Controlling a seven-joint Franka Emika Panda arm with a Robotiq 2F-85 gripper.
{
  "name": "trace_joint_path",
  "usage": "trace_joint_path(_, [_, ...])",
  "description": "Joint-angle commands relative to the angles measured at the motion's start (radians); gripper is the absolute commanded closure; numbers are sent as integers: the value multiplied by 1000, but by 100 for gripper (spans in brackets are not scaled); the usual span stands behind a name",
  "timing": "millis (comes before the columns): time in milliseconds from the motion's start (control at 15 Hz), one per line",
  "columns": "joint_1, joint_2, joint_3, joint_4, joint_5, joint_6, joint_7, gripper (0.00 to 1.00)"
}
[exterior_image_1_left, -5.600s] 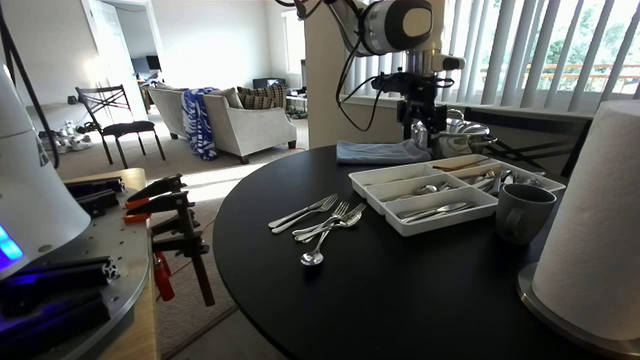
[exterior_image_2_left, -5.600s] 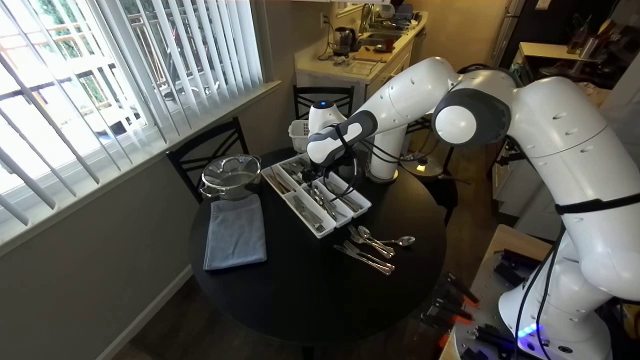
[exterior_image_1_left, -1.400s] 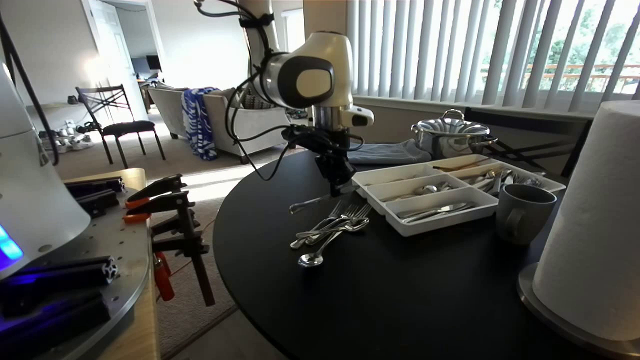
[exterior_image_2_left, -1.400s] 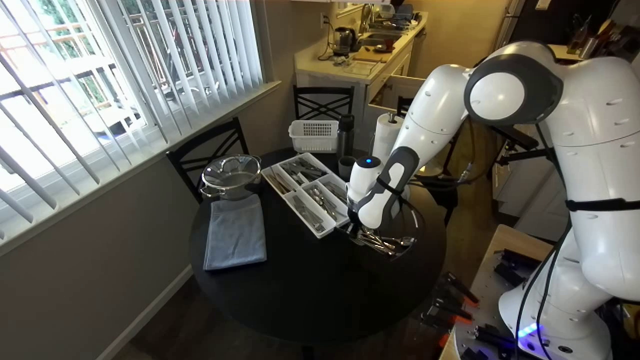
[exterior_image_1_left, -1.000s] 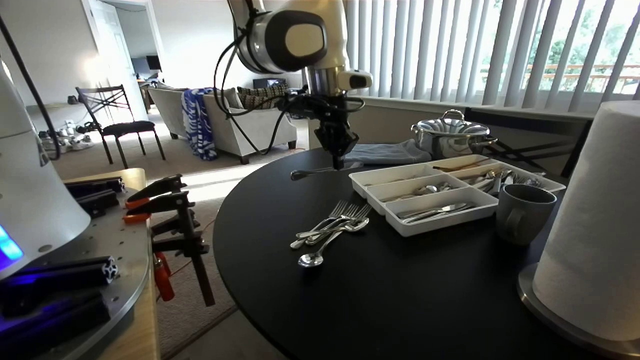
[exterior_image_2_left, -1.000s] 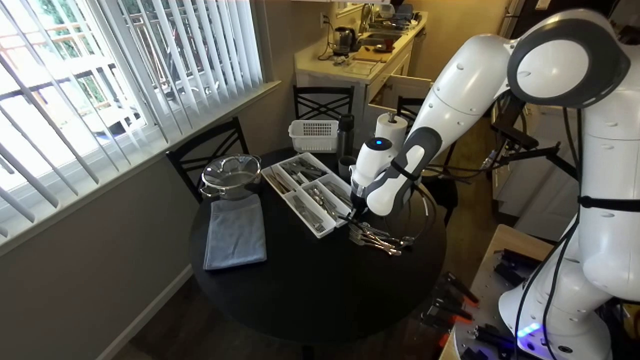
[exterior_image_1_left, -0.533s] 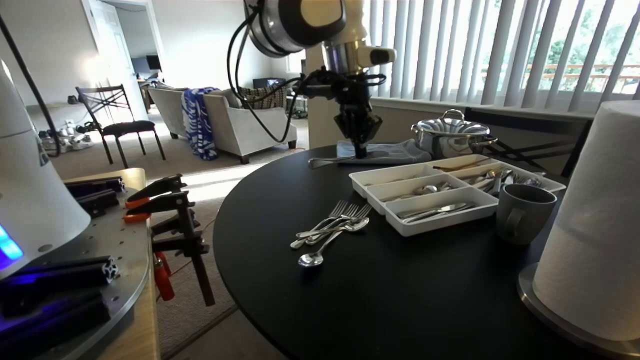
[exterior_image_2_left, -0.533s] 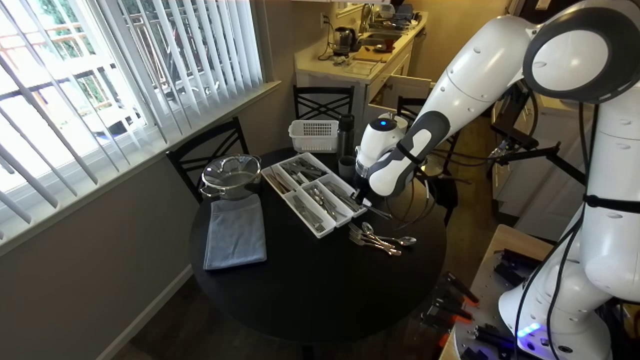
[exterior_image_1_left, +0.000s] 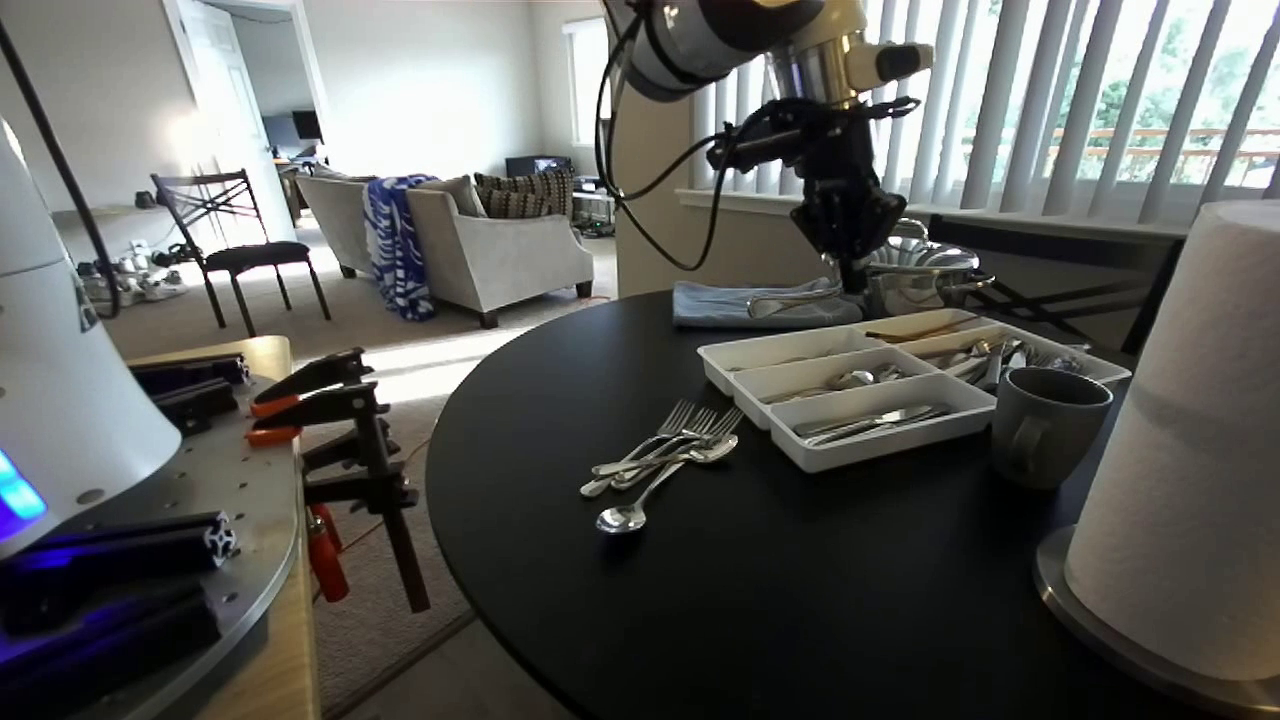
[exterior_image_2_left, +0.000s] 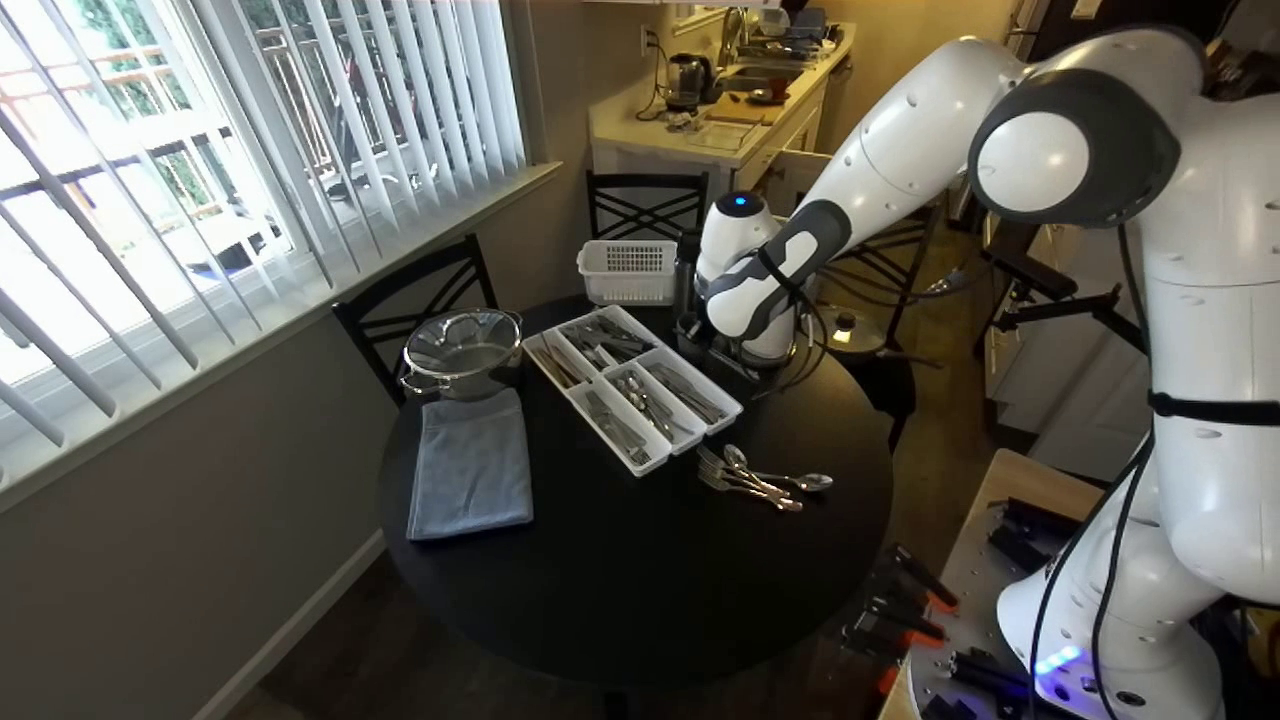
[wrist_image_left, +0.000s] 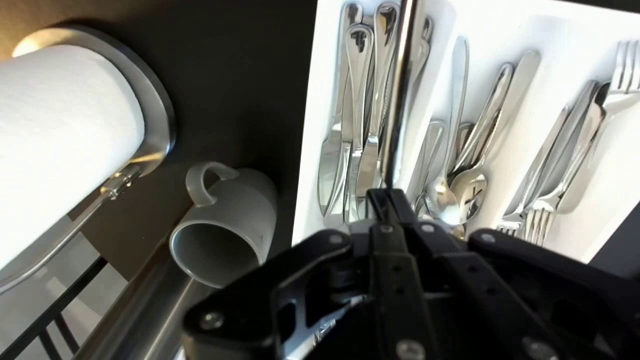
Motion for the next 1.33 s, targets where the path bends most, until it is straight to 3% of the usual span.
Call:
trace_joint_path(0, [-19, 137, 34, 172, 1, -81, 17, 100])
trace_joint_path(733, [-57, 354, 72, 377, 23, -138, 8, 100])
trace_joint_path(1267, [-37, 445, 32, 504, 20, -143, 94, 100])
